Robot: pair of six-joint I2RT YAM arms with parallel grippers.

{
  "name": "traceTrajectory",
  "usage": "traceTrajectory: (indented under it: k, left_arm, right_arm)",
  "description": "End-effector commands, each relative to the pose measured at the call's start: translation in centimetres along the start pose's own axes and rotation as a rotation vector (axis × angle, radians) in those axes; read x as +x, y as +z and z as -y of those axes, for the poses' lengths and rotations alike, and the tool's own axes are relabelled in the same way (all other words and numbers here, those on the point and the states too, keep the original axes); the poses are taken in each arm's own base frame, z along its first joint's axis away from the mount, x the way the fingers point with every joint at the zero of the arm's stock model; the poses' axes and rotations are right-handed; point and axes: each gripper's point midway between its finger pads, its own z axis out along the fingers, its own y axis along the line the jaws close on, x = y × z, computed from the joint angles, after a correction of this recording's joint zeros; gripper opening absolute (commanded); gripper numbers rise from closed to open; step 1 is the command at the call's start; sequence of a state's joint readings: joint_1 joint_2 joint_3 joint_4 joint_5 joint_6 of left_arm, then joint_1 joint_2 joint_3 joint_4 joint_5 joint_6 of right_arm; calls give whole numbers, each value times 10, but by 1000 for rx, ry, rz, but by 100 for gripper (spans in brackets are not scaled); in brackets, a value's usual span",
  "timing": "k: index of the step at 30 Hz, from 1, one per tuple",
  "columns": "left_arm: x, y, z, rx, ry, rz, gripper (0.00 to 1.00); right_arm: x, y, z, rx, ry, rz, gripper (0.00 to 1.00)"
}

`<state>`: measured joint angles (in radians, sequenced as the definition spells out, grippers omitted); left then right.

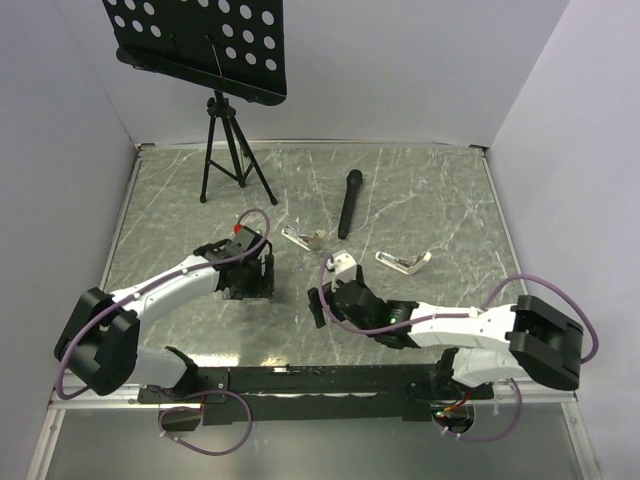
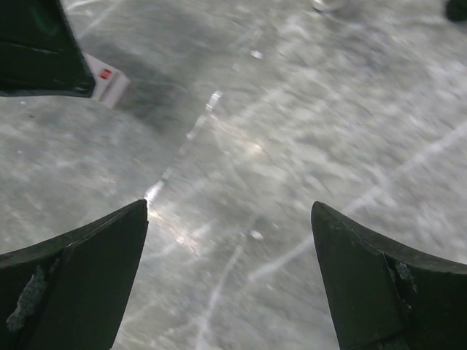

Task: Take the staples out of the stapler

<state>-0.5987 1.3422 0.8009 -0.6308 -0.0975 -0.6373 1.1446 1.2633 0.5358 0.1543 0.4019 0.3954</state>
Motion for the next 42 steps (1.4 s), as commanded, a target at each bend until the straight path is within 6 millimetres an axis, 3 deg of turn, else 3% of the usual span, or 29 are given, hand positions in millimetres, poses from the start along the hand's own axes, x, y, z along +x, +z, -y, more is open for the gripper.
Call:
traceTrajectory:
  k: [1,9,31,42]
  left_arm:
    - [-10,3,17,65,87,21,80]
    - [-6,20,14,6,111,-19,76]
    - [-5,31,7,-63,78,-21,74]
    - [-6,30,8,-71,77,-21,66]
  right_arm:
    - [-17,-10,11,35,82,95,100]
    - [-19,-14,16,51,85,112,100]
    - [-21,-14,13,34,87,116,100]
    - [-21,-13,11,25,85,117,100]
